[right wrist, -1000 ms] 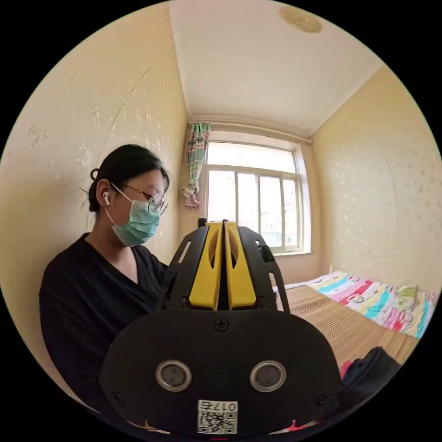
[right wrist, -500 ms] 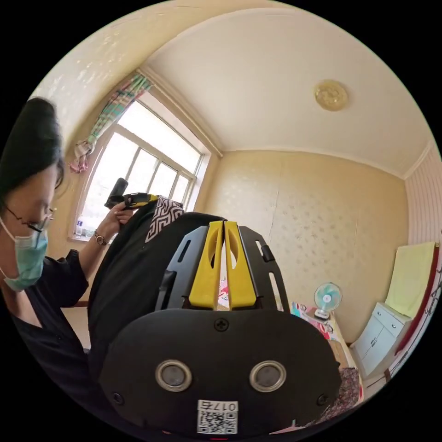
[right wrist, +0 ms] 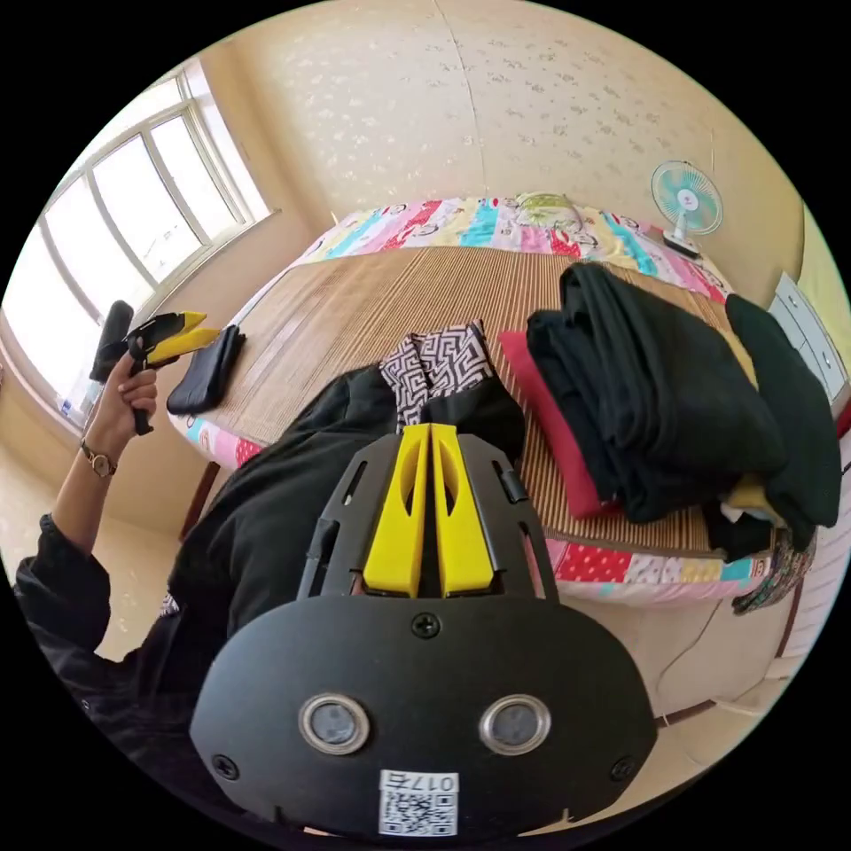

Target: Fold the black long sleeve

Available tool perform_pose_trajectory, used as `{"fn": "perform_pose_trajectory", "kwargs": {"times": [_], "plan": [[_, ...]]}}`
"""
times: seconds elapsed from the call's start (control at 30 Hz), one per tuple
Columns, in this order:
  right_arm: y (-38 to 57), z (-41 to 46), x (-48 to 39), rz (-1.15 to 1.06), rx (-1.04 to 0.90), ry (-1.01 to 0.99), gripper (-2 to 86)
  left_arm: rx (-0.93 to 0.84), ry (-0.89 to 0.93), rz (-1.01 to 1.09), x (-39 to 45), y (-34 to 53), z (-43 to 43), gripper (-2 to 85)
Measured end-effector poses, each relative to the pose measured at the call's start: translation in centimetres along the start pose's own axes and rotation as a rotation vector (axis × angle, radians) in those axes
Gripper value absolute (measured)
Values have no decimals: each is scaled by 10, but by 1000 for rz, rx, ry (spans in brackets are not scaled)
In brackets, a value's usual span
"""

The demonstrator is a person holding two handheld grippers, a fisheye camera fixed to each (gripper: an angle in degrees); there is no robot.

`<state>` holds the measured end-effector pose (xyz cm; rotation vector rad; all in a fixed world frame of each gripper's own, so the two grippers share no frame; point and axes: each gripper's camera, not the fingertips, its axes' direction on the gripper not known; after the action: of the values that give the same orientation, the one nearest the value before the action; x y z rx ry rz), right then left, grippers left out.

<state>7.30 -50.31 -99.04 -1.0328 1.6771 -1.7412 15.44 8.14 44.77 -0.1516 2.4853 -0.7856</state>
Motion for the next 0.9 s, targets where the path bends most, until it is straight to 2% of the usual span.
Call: {"fn": "perform_pose_trajectory", "kwargs": {"times": [0.13, 0.23, 0.3, 0.37, 0.4, 0.43, 0.47, 0.53, 0.6, 0.63, 0.77, 0.83, 0.9], "plan": [[94, 17, 39, 27, -102, -107, 30, -90, 6, 27, -26, 114, 5, 126], [154, 3, 82, 126, -129, -293, 68, -130, -13, 32, -23, 187, -6, 125], [186, -9, 107, 179, -125, -472, 89, -147, -81, 21, -22, 220, -13, 124], [200, -16, 117, 181, -119, -544, 94, -182, -175, -64, -32, 251, -19, 115], [205, -19, 121, 178, -111, -558, 94, -188, -159, -75, -34, 258, -19, 79], [206, -20, 122, 177, -109, -563, 95, -229, -77, -74, -38, 268, -14, 6], [205, -20, 126, 177, -115, -578, 94, -274, 48, -49, -40, 274, -9, 0], [199, -20, 129, 176, -135, -608, 93, -276, 83, -62, -42, 273, -23, -5], [186, -30, 132, 148, -124, -613, 91, -186, 10, -28, -37, 263, -66, -7], [184, -34, 133, 141, -119, -608, 91, -64, -64, -24, -36, 255, -109, -6], [175, -53, 147, 144, -95, -601, 90, 418, -290, -284, -56, 272, -260, 28], [176, -57, 154, 163, -99, -614, 91, 483, -360, -295, -46, 289, -290, 77], [184, -65, 163, 192, -85, -610, 95, 435, -373, -284, -31, 304, -293, 104]]}}
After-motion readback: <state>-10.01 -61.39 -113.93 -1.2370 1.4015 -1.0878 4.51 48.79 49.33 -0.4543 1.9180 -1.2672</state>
